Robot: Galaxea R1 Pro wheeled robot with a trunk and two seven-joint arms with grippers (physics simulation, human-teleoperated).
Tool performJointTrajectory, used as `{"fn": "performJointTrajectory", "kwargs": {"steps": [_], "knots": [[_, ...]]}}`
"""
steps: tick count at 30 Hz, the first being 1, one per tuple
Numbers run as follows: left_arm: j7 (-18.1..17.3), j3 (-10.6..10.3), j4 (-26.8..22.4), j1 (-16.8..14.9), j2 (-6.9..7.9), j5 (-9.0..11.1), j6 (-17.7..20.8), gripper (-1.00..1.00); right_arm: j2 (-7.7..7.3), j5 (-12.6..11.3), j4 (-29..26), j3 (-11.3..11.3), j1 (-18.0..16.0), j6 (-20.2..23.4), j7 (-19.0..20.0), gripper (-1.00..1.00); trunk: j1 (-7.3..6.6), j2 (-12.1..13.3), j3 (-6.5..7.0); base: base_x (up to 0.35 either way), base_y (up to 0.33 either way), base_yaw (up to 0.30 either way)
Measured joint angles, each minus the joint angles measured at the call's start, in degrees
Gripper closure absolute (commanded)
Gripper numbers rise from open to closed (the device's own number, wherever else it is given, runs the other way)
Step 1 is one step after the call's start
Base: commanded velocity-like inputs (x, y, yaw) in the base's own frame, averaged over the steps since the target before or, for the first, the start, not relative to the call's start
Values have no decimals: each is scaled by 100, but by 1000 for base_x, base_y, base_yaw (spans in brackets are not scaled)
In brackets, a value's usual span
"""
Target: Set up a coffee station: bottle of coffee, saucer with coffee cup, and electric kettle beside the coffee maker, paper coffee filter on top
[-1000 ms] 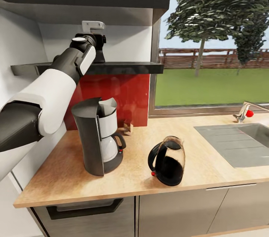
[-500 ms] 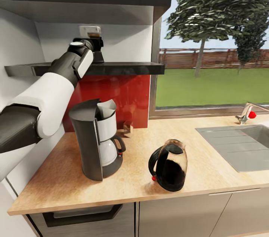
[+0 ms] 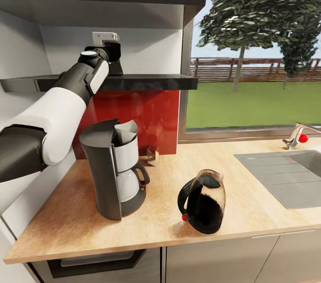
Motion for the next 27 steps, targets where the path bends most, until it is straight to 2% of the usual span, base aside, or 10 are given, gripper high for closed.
{"fn": "performJointTrajectory", "kwargs": {"steps": [5, 21, 27], "knots": [[0, 9, -14, 130, -3, 4, -3, -100, 0, 0, 0, 0, 0, 0, 0, -100, 0, -1, 0, 43, 0, 0], [0, 19, -12, 158, 2, -5, -11, -100, 0, 0, 0, 0, 0, 0, 0, -100, 0, 0, 0, 78, 0, 0], [0, 22, -14, 285, 2, 2, -12, -100, 1, 0, 0, 0, 0, 0, -1, -100, -1, -1, 0, 76, 0, 0]]}}
